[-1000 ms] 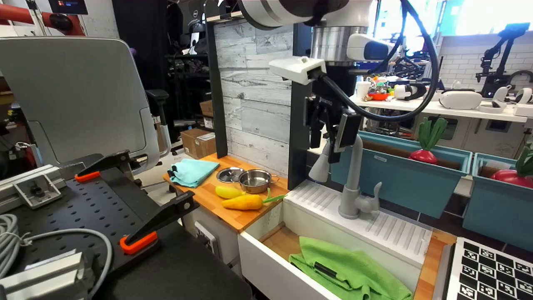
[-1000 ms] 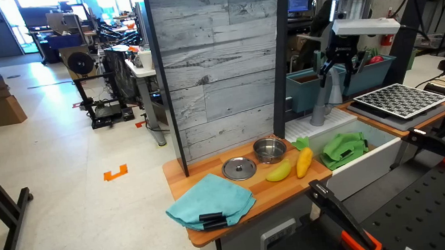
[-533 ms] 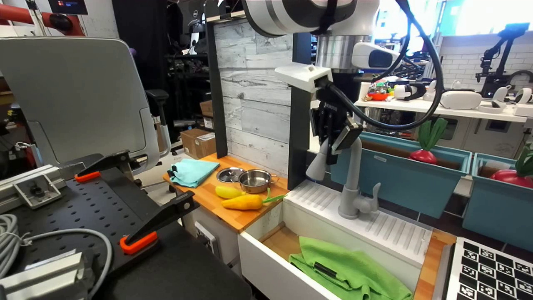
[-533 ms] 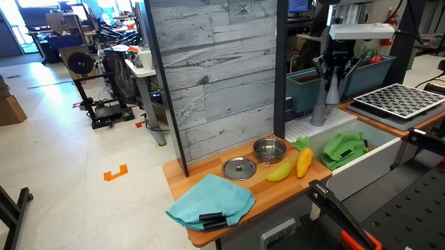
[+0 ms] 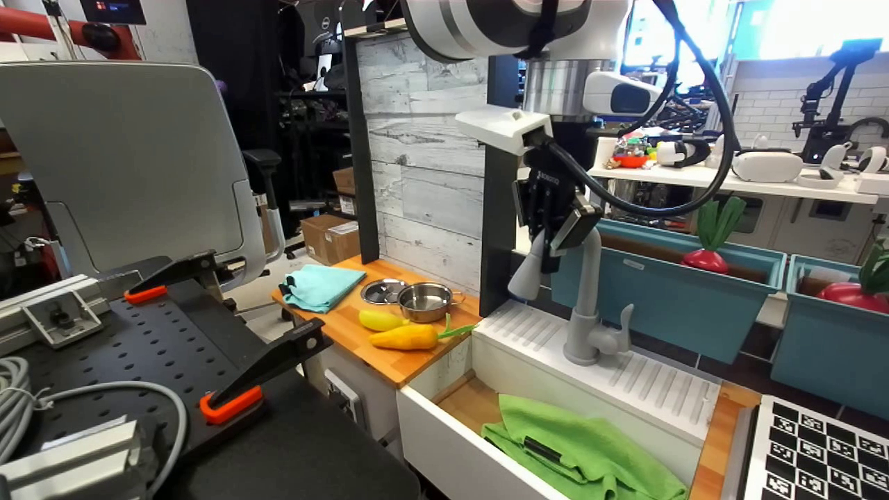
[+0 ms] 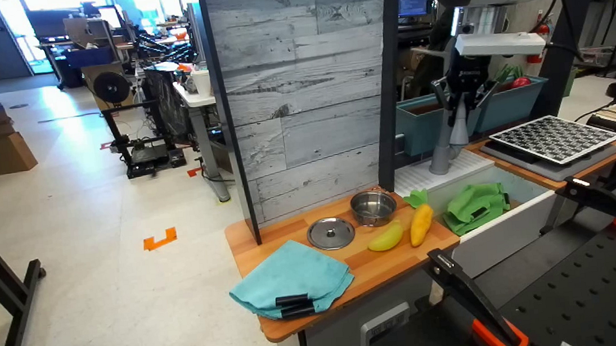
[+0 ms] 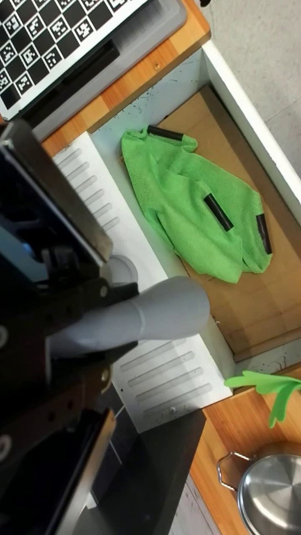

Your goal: Turn the faucet to the left

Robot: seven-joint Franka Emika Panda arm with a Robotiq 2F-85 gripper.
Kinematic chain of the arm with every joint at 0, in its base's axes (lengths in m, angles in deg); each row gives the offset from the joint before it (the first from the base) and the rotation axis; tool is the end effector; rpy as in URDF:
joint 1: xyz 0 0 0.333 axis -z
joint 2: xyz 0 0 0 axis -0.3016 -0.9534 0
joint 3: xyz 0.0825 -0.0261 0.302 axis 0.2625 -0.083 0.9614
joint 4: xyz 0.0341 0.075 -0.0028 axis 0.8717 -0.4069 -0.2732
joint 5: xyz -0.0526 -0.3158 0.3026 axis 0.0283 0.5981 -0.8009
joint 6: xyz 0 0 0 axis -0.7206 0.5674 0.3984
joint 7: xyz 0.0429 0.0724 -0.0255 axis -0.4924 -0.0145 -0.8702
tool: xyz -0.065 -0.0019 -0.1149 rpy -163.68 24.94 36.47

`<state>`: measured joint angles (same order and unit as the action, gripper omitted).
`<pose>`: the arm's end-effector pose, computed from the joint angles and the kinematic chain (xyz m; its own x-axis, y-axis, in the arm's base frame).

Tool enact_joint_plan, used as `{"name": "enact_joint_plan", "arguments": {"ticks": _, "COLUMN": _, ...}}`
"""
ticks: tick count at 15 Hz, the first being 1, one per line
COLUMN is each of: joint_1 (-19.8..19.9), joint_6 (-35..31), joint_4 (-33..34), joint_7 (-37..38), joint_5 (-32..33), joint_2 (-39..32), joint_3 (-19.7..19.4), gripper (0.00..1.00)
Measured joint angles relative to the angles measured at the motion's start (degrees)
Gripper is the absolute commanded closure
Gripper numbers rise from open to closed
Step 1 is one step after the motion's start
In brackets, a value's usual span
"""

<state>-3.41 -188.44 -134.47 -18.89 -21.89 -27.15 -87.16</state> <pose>0.6582 -0.2167 0.0839 0.8911 -0.4534 -0.0178 -0.4537 -0.8908 -0.0261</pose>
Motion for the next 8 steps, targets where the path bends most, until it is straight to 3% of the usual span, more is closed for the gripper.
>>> {"name": "enact_joint_plan", "arguments": {"ticks": 1, "joint_1": 0.0, "joint_6": 0.0, "joint_4": 0.0, "joint_7": 0.1, "joint_5": 0.0, "joint_2": 0.0, "joint_3": 0.1, "gripper": 0.94}}
{"name": "enact_joint_plan", "arguments": {"ticks": 2, "joint_1": 0.0, "joint_6": 0.1, "joint_4": 0.1, "joint_7": 0.2, "joint_5": -0.1, "joint_2": 0.0, "joint_3": 0.1, "gripper": 0.63}}
{"name": "enact_joint_plan", "arguments": {"ticks": 3, "joint_1": 0.0, "joint_6": 0.1, "joint_4": 0.1, "joint_7": 0.4, "joint_5": -0.1, "joint_2": 0.0, "joint_3": 0.2, "gripper": 0.50}}
{"name": "enact_joint_plan", "arguments": {"ticks": 8, "joint_1": -0.1, "joint_6": 0.3, "joint_4": 0.5, "joint_7": 0.6, "joint_5": -3.5, "joint_2": 0.3, "joint_3": 2.2, "gripper": 0.16}}
